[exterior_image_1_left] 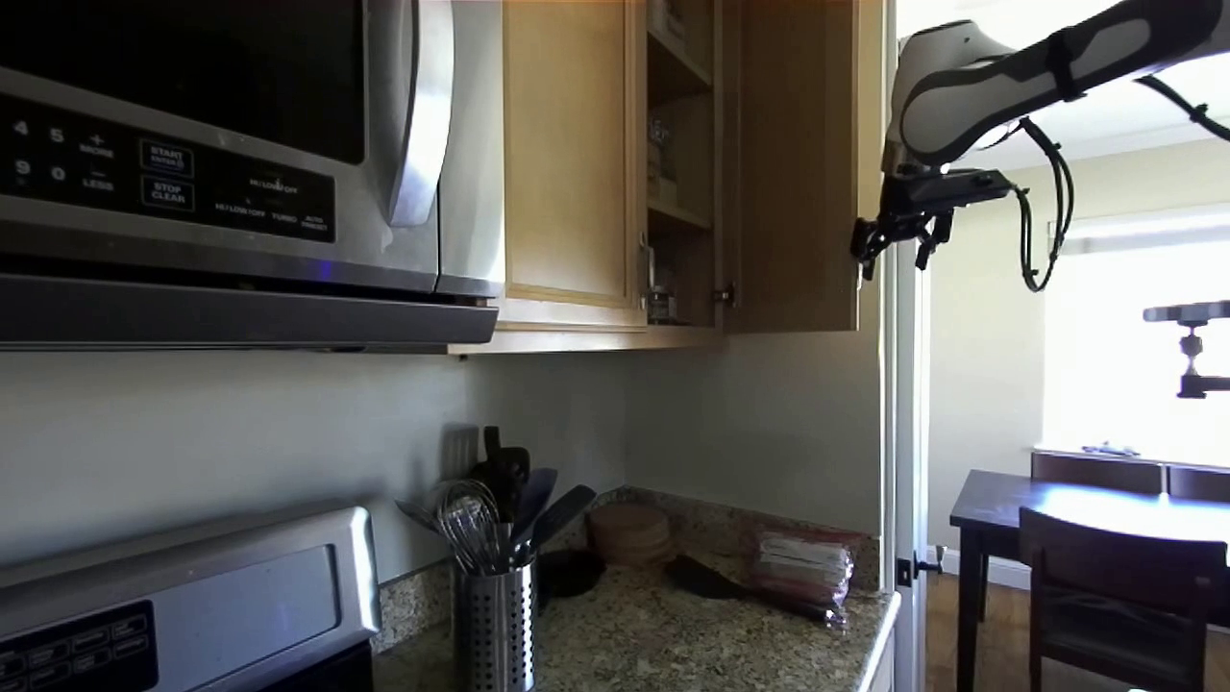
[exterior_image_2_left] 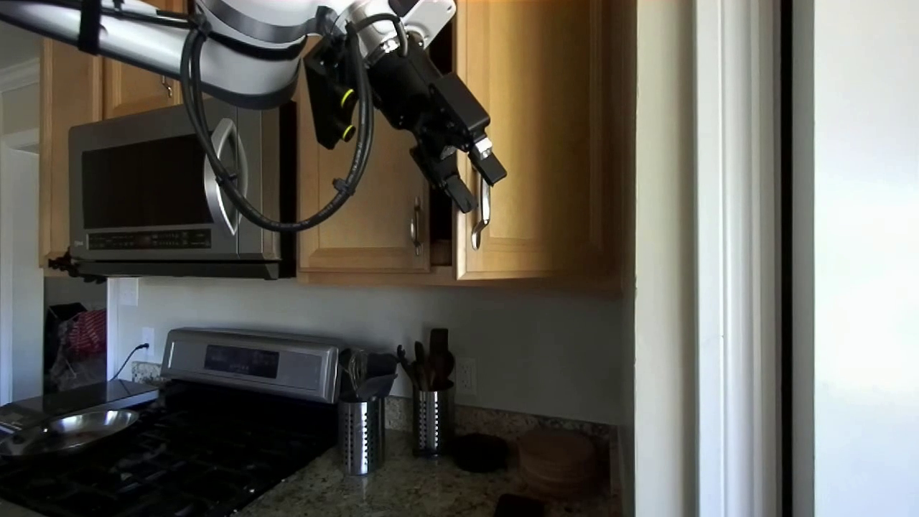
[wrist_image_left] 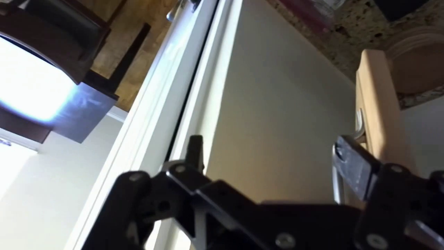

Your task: Open the cabinet door on the right

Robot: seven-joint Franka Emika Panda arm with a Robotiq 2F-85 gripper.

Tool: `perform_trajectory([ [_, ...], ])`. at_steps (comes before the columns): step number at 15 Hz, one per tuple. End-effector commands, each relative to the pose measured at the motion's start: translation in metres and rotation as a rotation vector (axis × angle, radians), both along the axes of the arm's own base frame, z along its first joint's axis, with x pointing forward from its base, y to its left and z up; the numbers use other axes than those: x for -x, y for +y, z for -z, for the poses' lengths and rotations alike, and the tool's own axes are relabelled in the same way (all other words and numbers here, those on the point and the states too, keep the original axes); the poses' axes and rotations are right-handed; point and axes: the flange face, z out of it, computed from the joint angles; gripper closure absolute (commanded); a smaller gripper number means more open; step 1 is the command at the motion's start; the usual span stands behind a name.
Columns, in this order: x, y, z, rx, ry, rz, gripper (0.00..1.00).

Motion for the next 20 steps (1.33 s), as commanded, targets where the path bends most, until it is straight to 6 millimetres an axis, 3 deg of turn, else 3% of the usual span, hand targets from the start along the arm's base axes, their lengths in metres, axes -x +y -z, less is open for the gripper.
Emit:
perform_trajectory([
  [1, -0.012, -0.001, 0.008, 0.047, 0.057, 0.048, 0.0],
  [4, -0.022, 0.01, 0.02, 0.067, 0.14, 0.021, 0.0],
  [11, -0.056, 0.046, 0.075, 0.081, 0.442, -0.089, 0.0],
  [20, -0.059, 0.104, 0.094, -0.003, 0.689, -0.252, 0.0],
])
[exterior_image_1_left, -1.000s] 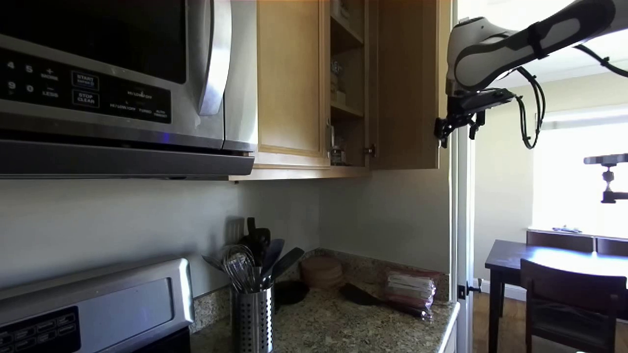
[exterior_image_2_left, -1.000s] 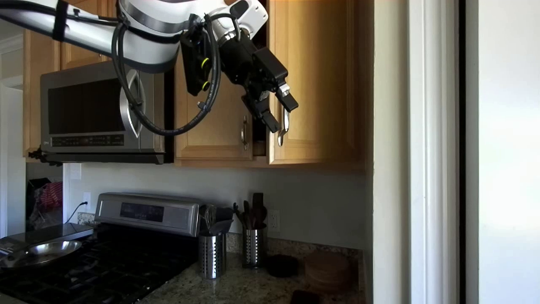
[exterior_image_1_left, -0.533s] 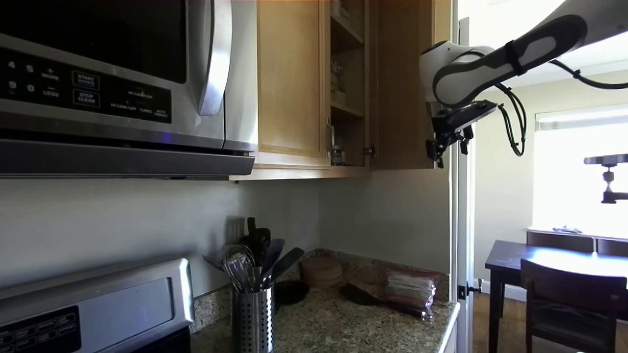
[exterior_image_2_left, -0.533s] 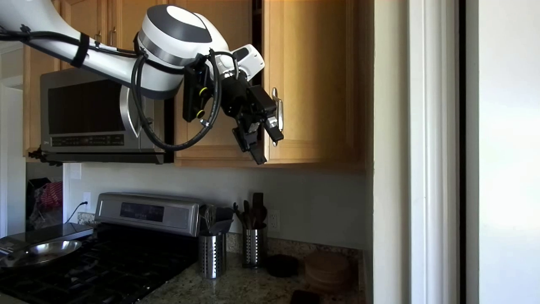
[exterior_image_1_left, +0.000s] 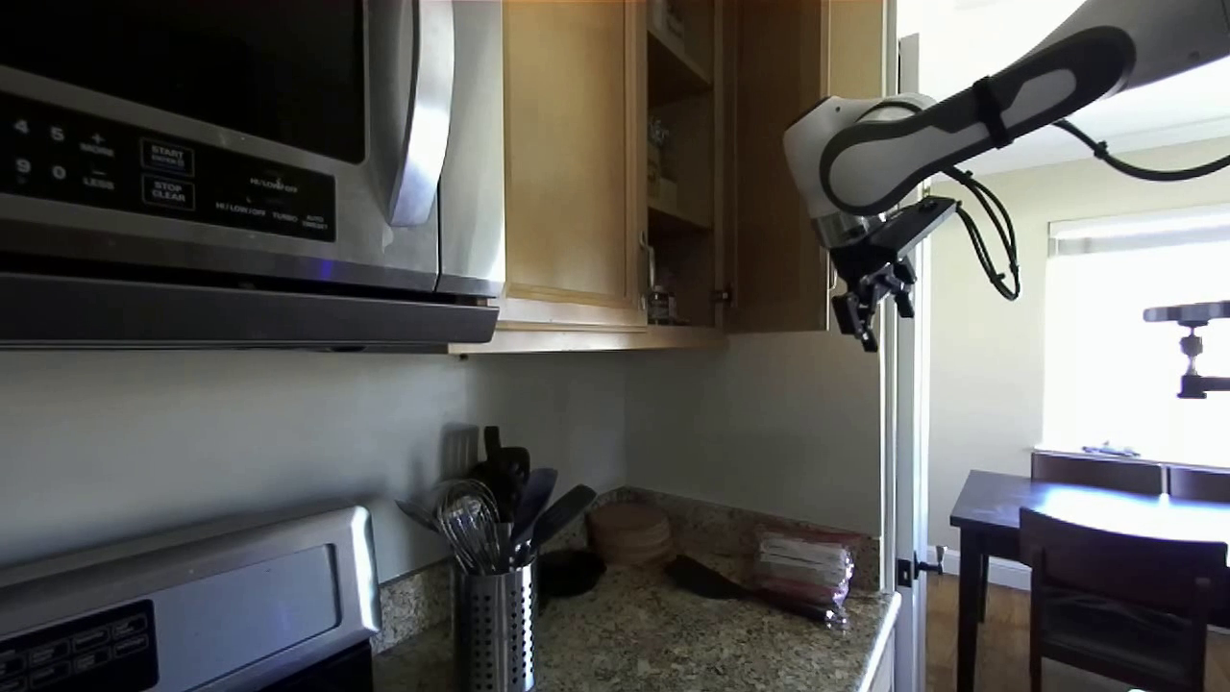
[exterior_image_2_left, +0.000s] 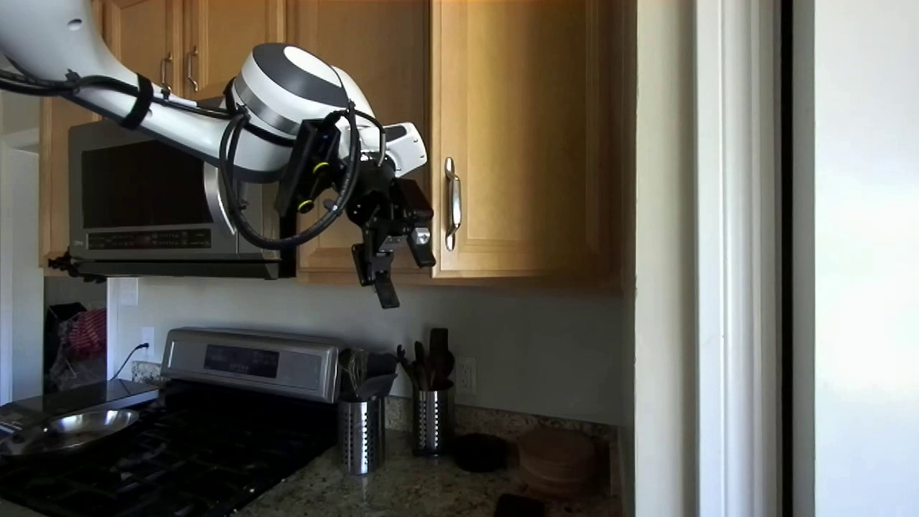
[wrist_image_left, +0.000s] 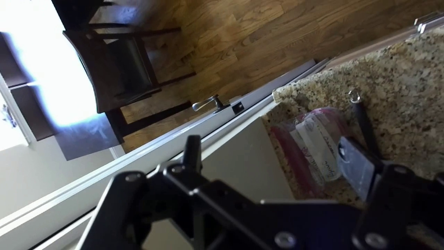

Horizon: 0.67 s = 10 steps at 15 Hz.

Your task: Open the cabinet door on the right

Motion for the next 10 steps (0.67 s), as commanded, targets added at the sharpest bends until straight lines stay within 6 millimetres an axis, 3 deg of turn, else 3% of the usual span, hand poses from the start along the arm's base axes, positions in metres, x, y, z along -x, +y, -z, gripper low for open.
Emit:
perform_trajectory([
  [1, -0.004, 0.023, -0.004, -0.049, 0.049, -0.059, 0.0],
  [10, -0.018, 0.102, -0.035, -0.228, -0.076, -0.133, 0.0],
])
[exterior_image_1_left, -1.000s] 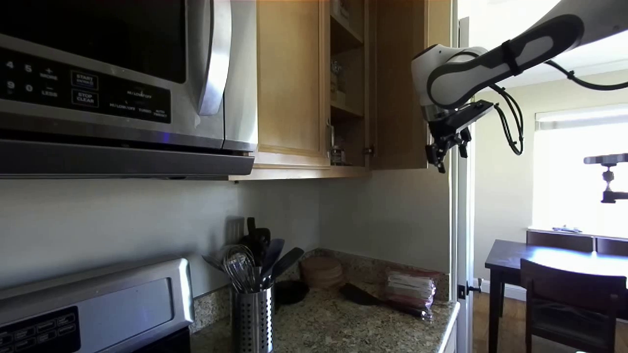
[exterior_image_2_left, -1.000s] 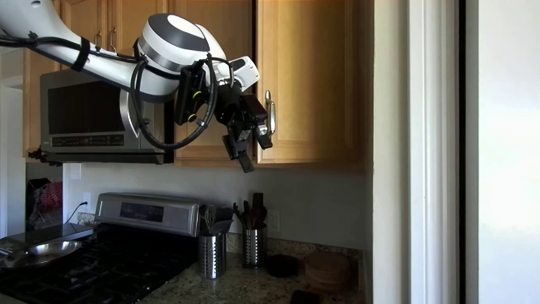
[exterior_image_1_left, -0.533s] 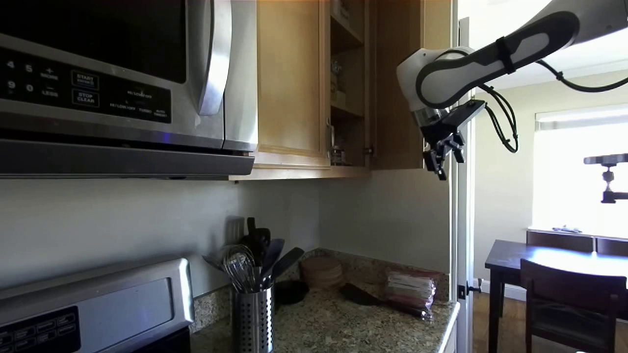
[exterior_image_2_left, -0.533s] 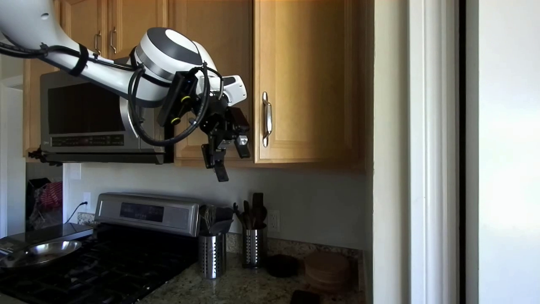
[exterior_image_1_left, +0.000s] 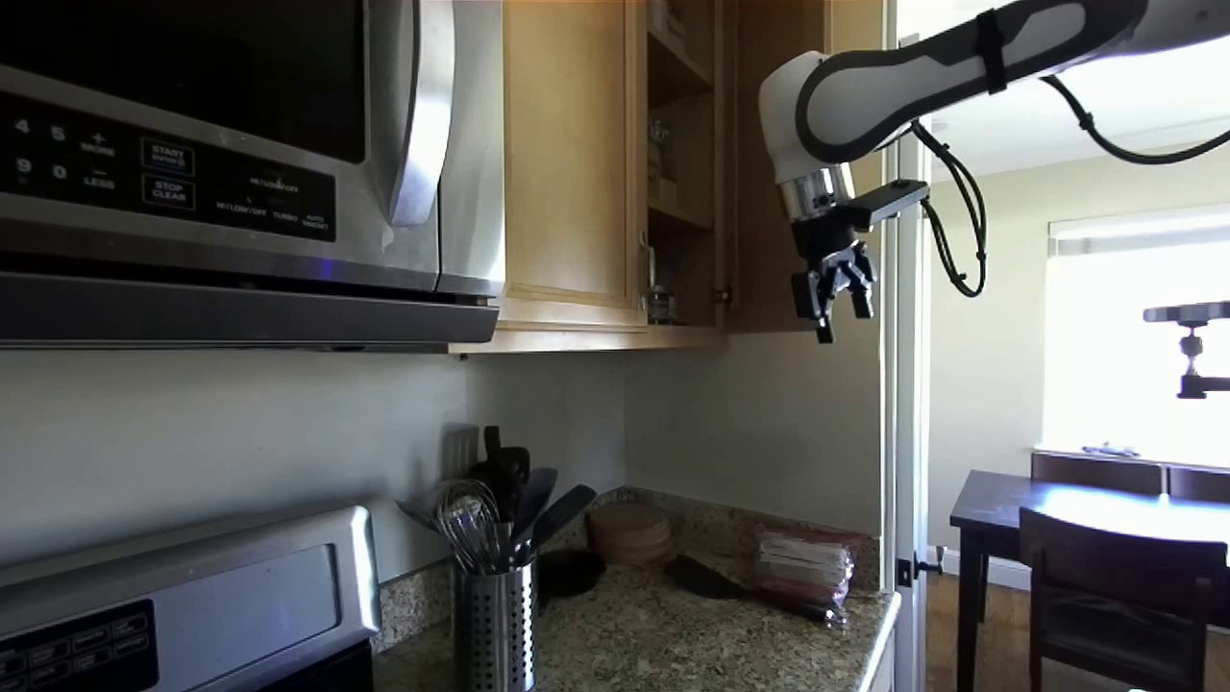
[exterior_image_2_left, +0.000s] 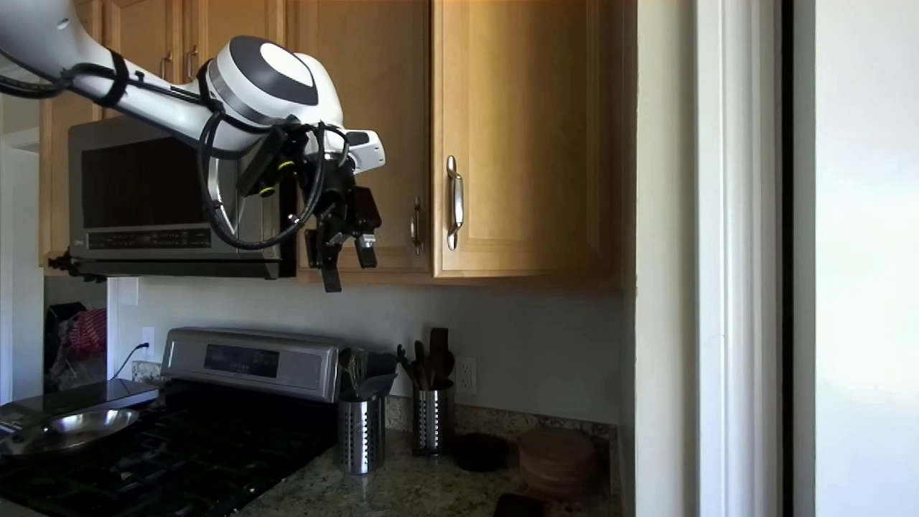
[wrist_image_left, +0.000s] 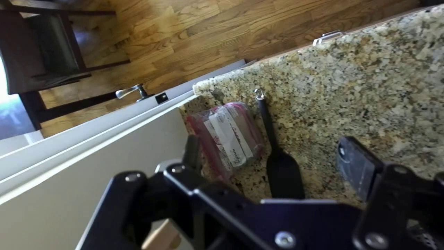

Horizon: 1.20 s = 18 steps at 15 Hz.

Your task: Open the cabinet door on the right

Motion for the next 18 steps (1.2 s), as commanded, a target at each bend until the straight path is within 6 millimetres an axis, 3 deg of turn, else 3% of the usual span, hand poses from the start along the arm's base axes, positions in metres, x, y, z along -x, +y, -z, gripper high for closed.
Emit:
perform_trajectory([
  [1, -0.007, 0.02, -0.018, -0.021, -0.087, -0.007, 0.0],
  [5, -0.033, 0.016, -0.023, 0.074, -0.27, 0.012, 0.0],
  [10, -0.071, -0.01, -0.009, 0.158, -0.435, 0.114, 0.0],
  [11, -0.076, -0.016, -0.003, 0.173, -0.443, 0.132, 0.25],
  [12, -0.081, -0.021, 0.001, 0.189, -0.453, 0.147, 0.26],
  [18, -0.094, -0.043, 0.014, 0.334, -0.514, 0.249, 0.67],
])
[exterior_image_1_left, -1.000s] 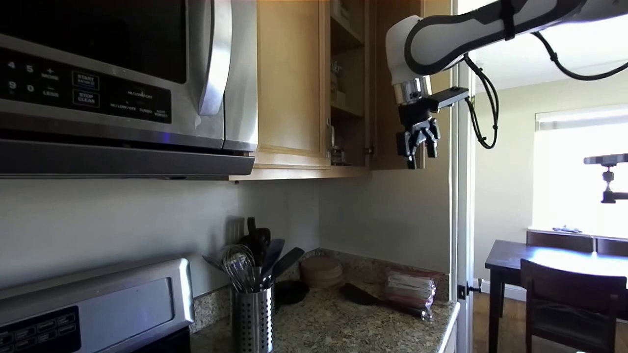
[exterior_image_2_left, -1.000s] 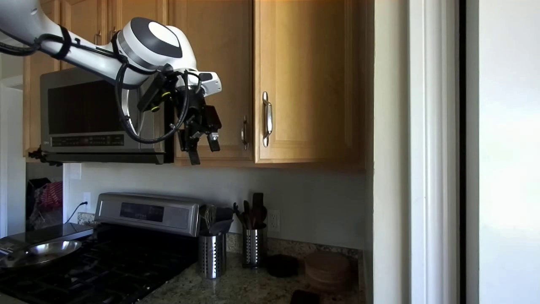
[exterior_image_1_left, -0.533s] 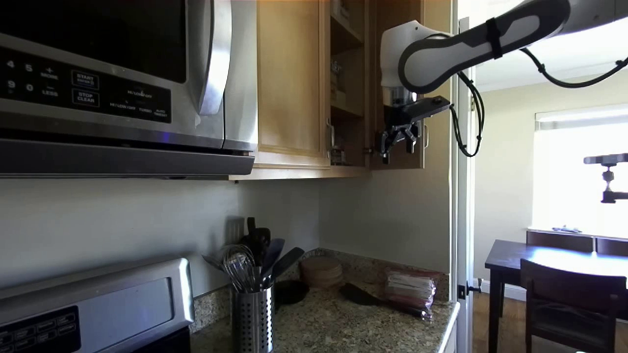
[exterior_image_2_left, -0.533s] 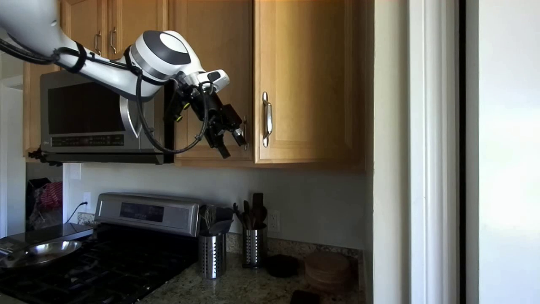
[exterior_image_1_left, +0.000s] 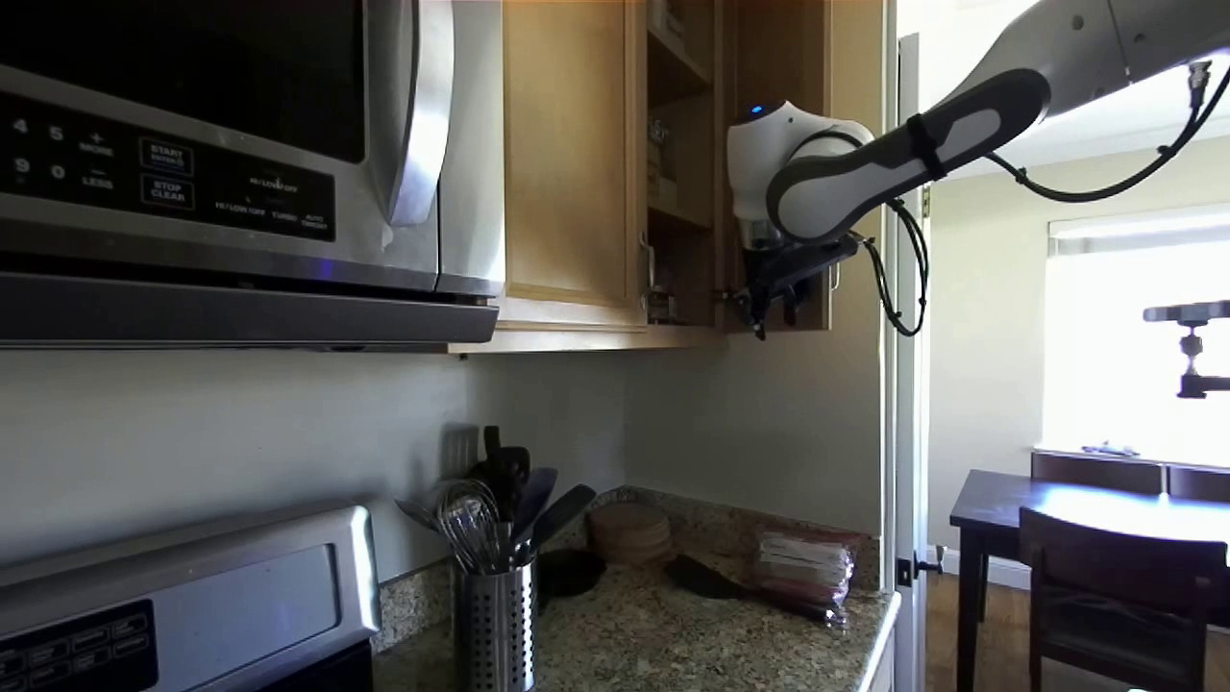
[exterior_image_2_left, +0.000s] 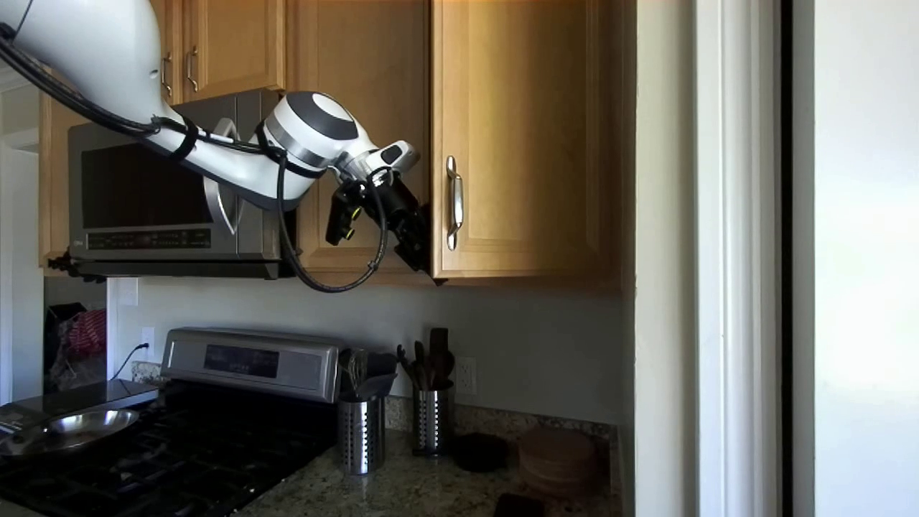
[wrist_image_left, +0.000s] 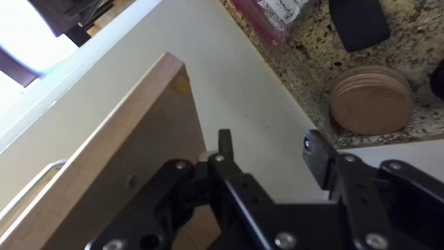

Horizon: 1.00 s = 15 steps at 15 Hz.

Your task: Open the cabinet door on the right

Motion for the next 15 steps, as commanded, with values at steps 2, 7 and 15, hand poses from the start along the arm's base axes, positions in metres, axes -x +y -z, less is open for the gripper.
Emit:
perform_trajectory([
  [2, -0.005, -0.02, -0.005, 0.124, -0.081, 0.109, 0.8],
  [7, 0.005, -0.056, -0.008, 0.256, -0.124, 0.227, 0.96],
  [15, 0.014, -0.1, 0.014, 0.328, -0.053, 0.365, 0.93],
])
